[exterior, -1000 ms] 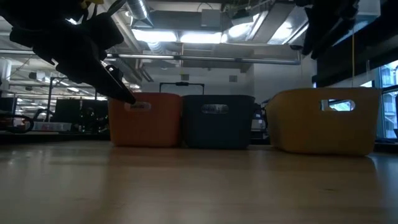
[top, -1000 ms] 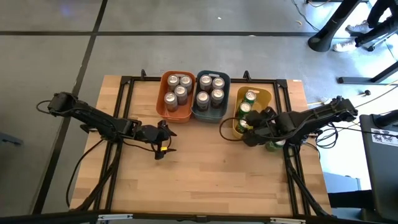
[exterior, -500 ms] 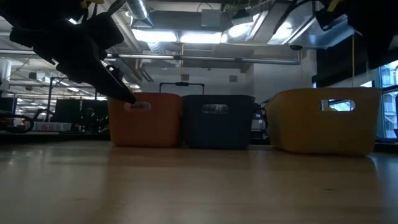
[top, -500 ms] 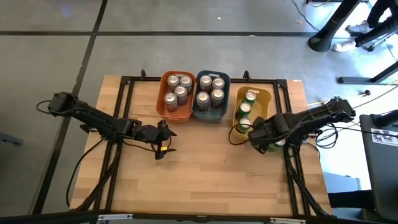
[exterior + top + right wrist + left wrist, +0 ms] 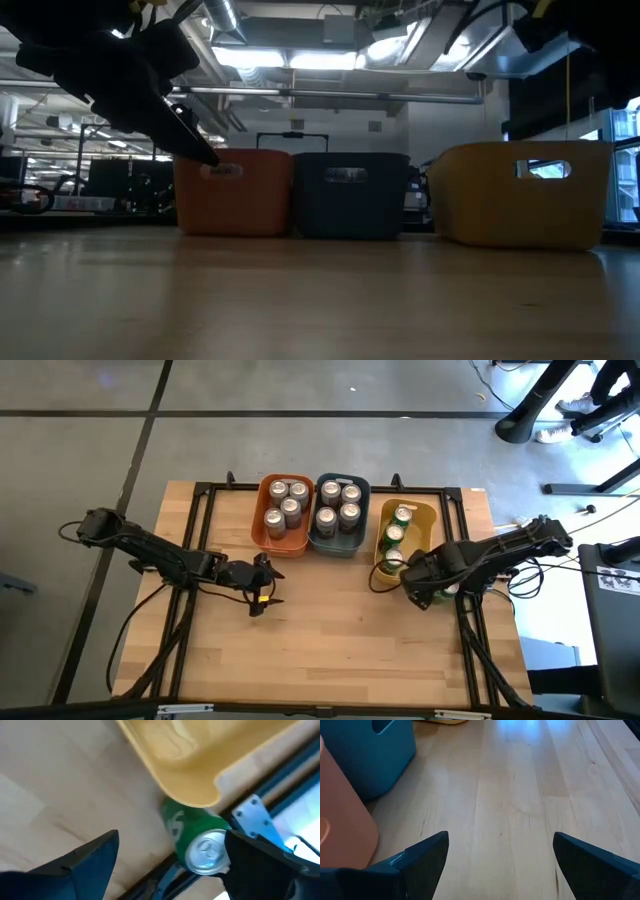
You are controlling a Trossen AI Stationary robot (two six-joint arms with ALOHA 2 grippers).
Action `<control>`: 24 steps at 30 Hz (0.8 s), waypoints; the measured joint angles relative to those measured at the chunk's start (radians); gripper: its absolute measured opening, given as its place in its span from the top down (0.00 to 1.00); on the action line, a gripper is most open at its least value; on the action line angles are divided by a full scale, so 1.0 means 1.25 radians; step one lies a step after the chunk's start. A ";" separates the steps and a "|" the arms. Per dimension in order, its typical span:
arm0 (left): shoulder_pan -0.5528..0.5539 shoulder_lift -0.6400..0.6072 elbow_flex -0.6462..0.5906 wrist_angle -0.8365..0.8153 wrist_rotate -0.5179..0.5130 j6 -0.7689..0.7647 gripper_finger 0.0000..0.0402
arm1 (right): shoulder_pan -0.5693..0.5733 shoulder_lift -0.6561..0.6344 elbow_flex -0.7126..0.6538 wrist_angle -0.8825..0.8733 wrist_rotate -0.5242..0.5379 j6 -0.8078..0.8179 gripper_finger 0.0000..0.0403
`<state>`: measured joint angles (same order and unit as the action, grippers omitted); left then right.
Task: Sort soda cans
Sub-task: Put the green soda can into the yellow bin
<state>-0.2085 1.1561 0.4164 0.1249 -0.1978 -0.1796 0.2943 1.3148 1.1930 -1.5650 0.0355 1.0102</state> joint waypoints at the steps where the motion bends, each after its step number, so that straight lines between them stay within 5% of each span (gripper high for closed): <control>1: 0.000 0.000 0.000 0.000 0.000 0.000 0.14 | 0.000 -0.011 -0.001 0.001 0.002 -0.005 0.11; 24: 0.000 0.000 0.000 0.015 0.000 -0.001 0.14 | 0.000 -0.144 -0.182 -0.004 0.011 -0.193 0.11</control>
<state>-0.2085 1.1564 0.4164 0.1440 -0.1978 -0.1813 0.2943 1.1352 0.9657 -1.5703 0.0490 0.7689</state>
